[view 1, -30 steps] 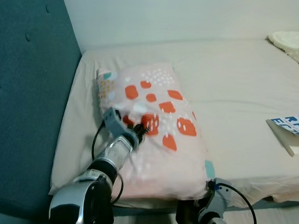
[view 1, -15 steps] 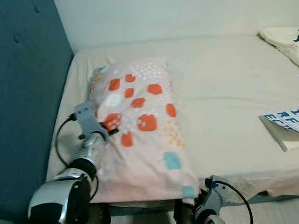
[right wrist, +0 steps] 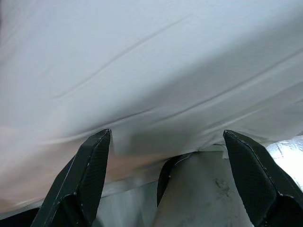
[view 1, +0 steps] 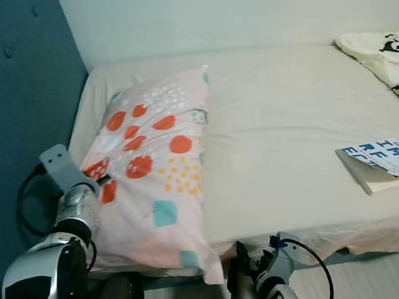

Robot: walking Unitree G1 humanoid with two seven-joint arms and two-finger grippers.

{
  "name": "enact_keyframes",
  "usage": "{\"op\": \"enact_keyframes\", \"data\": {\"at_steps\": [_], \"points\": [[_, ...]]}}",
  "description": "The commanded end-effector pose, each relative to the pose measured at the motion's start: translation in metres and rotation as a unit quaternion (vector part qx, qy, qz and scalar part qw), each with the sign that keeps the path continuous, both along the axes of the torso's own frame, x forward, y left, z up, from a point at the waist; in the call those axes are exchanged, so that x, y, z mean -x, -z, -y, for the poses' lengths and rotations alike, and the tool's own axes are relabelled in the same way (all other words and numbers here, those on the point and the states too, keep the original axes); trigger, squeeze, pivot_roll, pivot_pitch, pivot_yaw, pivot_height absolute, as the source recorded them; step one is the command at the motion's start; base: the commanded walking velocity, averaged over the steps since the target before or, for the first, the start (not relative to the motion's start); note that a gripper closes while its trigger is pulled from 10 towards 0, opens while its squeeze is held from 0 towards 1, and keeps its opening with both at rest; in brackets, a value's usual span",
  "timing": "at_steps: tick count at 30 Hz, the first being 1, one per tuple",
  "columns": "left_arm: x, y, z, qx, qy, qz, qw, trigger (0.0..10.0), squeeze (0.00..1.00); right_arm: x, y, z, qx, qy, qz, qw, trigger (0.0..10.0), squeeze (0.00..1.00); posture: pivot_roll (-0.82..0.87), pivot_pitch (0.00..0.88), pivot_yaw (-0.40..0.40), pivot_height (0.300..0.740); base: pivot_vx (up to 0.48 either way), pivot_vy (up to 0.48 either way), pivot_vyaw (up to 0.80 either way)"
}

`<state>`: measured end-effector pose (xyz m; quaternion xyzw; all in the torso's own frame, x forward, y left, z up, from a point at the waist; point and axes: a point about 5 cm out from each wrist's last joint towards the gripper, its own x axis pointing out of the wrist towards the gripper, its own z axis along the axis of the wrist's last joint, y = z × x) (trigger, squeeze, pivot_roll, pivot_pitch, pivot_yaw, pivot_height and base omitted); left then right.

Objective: Clean up the room

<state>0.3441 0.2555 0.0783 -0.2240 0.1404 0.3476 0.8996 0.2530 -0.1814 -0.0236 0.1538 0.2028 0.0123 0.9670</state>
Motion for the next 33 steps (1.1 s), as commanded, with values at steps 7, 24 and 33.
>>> {"op": "enact_keyframes", "data": {"at_steps": [7,24,33], "points": [[0.036,0.005,-0.062,-0.014,-0.139,-0.006,0.990,0.0,0.00,0.018,0.018,-0.007,-0.010,-0.016,-0.053,0.998,10.0,0.00,0.00,0.242,0.043,0.598,0.000,0.000,0.00],[-0.013,-0.072,0.006,0.024,-0.025,0.173,0.984,0.0,0.00,0.012,0.015,-0.007,-0.009,-0.027,-0.053,0.998,10.0,0.00,0.00,0.214,0.039,0.598,0.000,0.000,0.00],[-0.007,-0.072,0.017,-0.008,0.009,0.177,0.984,0.0,0.00,0.012,0.015,-0.009,-0.009,-0.030,-0.054,0.998,10.0,0.00,0.01,0.211,0.038,0.598,0.000,0.000,0.00]]}}
